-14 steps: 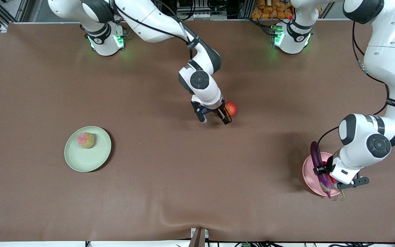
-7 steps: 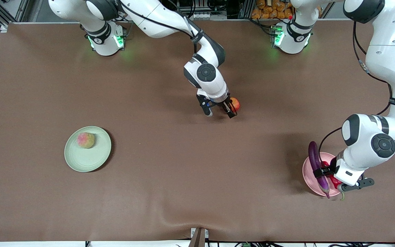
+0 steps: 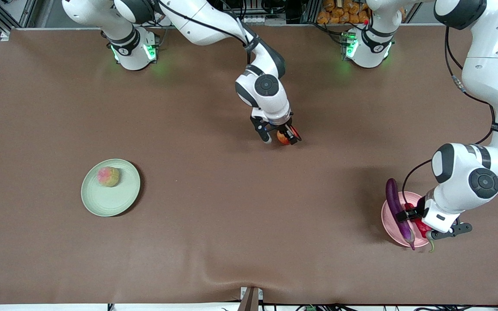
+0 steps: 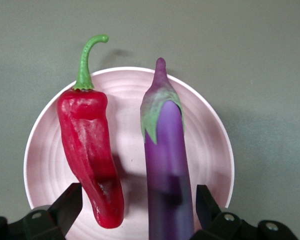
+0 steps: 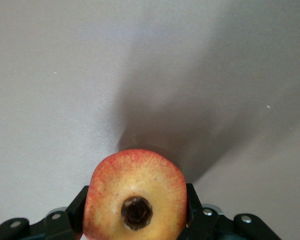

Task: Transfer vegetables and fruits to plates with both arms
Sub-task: 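Lower the eggplant onto the pink plate while the right gripper grasps the apple, then carry the apple with the right gripper onto the green plate and release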

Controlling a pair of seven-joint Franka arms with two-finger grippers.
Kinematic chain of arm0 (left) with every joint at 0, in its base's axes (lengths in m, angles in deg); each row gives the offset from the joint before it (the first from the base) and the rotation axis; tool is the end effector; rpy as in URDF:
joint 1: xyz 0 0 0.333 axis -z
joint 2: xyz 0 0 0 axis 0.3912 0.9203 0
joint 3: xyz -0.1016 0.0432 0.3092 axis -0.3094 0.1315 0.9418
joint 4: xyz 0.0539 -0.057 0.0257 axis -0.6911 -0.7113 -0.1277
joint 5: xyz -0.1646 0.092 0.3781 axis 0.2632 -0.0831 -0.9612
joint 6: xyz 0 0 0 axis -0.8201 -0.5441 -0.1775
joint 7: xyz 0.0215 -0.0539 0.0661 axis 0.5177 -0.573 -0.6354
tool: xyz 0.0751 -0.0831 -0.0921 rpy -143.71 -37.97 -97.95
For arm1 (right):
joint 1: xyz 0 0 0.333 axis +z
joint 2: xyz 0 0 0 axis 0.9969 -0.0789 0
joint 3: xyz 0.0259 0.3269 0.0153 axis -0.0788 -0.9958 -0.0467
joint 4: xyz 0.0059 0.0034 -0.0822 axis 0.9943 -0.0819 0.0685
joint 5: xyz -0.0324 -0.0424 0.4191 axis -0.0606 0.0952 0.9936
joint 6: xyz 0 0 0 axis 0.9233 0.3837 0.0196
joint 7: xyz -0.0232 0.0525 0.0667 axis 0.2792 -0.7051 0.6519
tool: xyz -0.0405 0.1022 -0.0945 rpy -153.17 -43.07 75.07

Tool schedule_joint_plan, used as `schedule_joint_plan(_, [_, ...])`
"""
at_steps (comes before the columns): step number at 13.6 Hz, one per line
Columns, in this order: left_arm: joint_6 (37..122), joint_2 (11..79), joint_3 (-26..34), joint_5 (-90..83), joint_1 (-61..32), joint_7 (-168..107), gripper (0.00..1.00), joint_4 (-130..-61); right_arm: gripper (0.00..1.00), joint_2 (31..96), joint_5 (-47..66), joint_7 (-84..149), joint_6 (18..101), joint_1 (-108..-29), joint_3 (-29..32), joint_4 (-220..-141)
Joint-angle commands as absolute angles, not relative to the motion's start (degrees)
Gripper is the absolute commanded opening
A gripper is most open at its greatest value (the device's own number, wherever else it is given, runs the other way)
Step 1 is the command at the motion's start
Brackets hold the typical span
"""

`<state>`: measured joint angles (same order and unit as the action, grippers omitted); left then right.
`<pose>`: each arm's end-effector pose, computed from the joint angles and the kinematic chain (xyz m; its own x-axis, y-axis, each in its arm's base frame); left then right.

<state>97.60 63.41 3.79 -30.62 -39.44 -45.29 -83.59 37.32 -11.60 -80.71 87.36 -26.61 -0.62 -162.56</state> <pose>0.7550 0.0163 0.1845 0.9697 0.2177 0.1112 0.2171 -0.9760 0.0173 0.4370 0.6602 0.1540 0.4645 -0.8578 -0.2201 -0.8852 -0.4420 -0.1453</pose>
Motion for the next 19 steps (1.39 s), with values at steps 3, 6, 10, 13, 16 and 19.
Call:
schedule_joint_plan(3, [93.32,59.47,2.99,-29.6,-39.91,-45.6,1.0,-84.52,0.0,38.63,-14.82,-73.06,69.79,-33.07,0.2,-154.96])
schedule_joint_plan(6, [87.88,54.2,2.9,-29.6,-39.82,-45.42,1.0,-84.43,0.0,43.35,-14.83,-58.51,55.87,-43.33,0.72,-152.47])
schedule_joint_plan(10, [80.14,46.21,1.67,-29.6,-40.08,-44.46,1.0,-84.25,0.0,46.98,-14.47,-35.82,45.23,-57.15,0.55,-152.91])
schedule_joint_plan(13, [76.88,41.54,1.67,-27.15,-40.17,-44.46,1.0,-83.99,0.0,47.07,-15.26,-22.89,44.15,-64.53,0.99,-155.45])
schedule_joint_plan(16, [75.47,38.11,1.59,-25.91,-41.13,-41.74,1.0,-83.03,0.0,47.86,-15.26,0.8,45.55,-73.85,0.9,-160.8])
schedule_joint_plan(19, [71.79,34.07,1.67,-23.18,-41.22,-40.77,1.0,-82.23,0.0,47.95,-15.26,11.4,50.9,-79.31,0.9,-164.51])
